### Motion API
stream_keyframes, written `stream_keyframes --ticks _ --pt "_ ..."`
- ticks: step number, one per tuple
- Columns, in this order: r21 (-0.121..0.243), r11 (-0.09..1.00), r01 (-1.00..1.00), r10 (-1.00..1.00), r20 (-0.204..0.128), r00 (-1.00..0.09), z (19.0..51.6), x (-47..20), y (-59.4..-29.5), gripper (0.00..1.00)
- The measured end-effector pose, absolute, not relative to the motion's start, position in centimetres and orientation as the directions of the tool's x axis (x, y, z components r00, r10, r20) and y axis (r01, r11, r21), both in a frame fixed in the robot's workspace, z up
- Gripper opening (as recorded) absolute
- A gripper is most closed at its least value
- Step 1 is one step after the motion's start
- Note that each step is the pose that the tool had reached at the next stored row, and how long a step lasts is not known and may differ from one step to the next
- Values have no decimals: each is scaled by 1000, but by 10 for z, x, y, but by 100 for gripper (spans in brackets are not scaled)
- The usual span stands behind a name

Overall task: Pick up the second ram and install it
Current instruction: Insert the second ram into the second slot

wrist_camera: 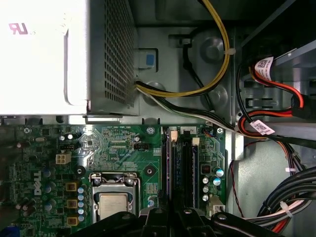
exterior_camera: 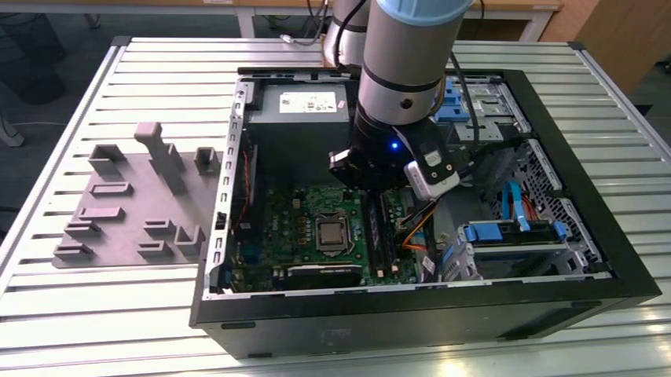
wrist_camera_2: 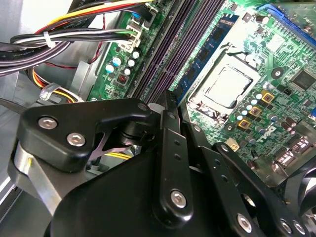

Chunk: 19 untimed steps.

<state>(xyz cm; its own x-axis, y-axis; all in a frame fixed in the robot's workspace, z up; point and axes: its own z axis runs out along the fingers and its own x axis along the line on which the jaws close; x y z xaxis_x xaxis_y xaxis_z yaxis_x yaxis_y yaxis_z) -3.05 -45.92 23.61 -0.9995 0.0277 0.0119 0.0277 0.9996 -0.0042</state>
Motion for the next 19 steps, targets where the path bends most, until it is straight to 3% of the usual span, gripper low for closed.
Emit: stream_keyframes --ticks 19 --pt "0 999 34 34 13 -999 226 -29 -466 14"
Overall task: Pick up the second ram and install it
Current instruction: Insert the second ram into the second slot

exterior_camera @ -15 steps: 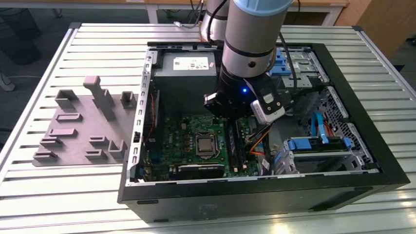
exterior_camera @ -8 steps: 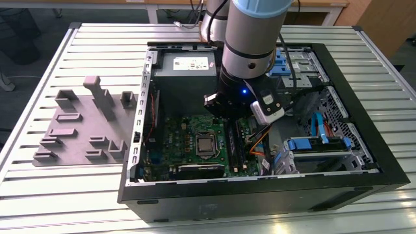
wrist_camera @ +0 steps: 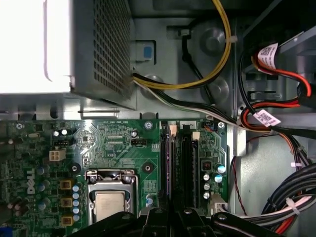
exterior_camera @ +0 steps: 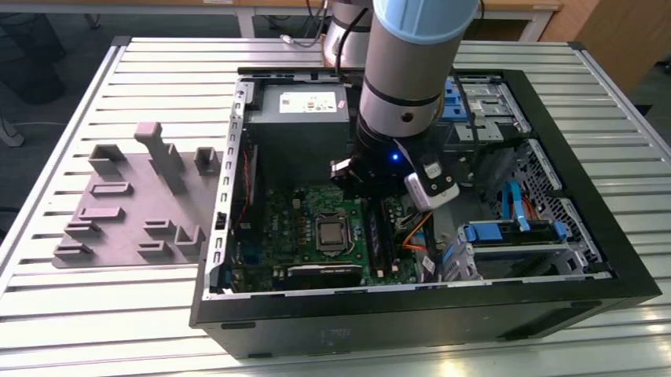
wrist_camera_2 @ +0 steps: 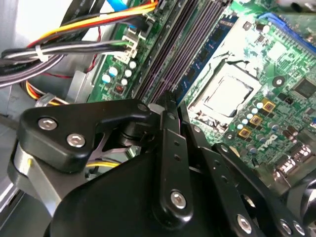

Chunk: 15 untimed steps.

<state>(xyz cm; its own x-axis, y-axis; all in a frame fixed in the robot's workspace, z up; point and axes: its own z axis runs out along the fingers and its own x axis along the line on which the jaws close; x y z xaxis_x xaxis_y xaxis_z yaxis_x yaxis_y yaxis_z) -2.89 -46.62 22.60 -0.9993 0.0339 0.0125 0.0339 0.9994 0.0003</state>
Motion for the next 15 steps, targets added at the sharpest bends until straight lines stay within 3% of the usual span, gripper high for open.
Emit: stream_keyframes --ticks 15 --pt "0 999 35 35 18 -999 218 -28 -479 14"
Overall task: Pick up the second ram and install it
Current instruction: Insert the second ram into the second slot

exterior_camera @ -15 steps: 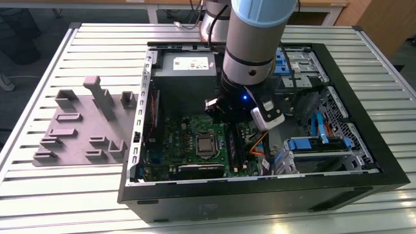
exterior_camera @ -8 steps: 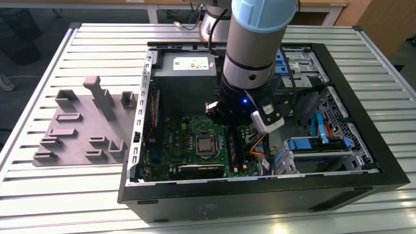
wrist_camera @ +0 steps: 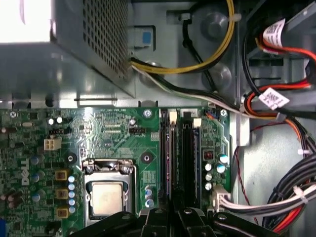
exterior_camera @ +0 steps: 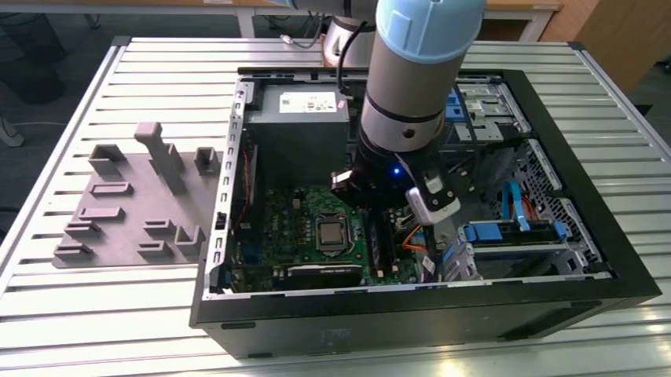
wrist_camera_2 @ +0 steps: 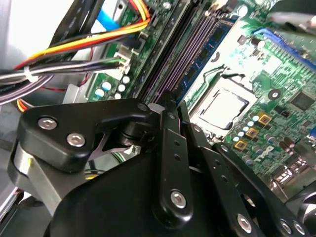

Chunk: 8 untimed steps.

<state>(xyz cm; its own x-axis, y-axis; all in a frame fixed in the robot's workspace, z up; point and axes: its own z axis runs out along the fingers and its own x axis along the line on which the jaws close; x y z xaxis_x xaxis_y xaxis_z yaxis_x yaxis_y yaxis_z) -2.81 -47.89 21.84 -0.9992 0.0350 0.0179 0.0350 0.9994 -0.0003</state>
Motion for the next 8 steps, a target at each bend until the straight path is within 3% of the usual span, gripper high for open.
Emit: stream_keyframes --ticks 8 --pt "0 999 43 43 20 -999 218 -25 -480 14"
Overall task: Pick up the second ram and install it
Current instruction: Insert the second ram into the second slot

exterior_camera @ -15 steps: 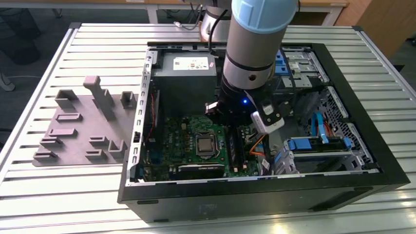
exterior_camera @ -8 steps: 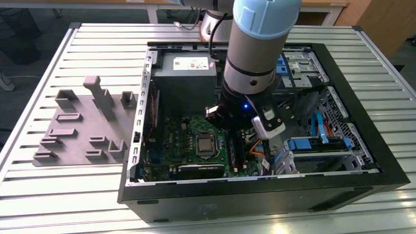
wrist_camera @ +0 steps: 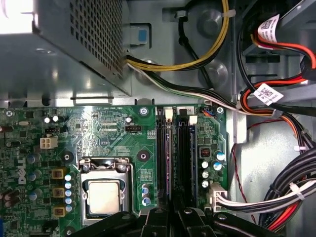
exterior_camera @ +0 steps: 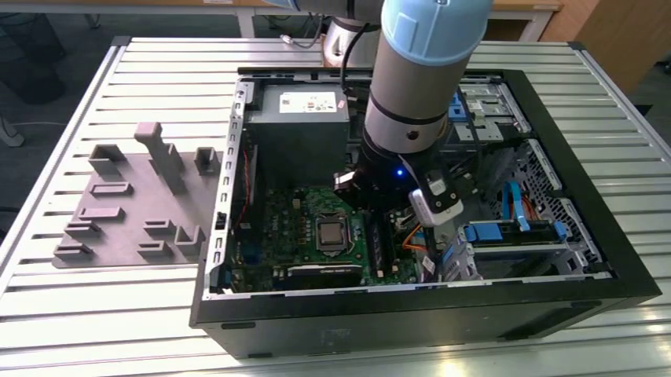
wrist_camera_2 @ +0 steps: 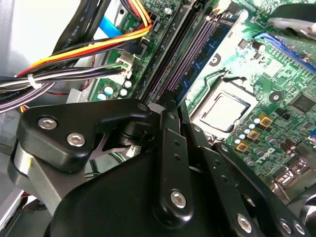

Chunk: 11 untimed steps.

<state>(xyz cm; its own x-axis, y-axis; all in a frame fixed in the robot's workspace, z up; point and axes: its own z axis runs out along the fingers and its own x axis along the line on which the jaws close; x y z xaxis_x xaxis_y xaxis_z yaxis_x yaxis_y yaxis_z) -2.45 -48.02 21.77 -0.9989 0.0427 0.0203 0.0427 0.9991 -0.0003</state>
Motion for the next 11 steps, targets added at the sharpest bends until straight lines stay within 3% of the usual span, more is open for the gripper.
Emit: stream_keyframes --ticks 11 --pt "0 999 43 43 20 -999 215 -24 -480 14"
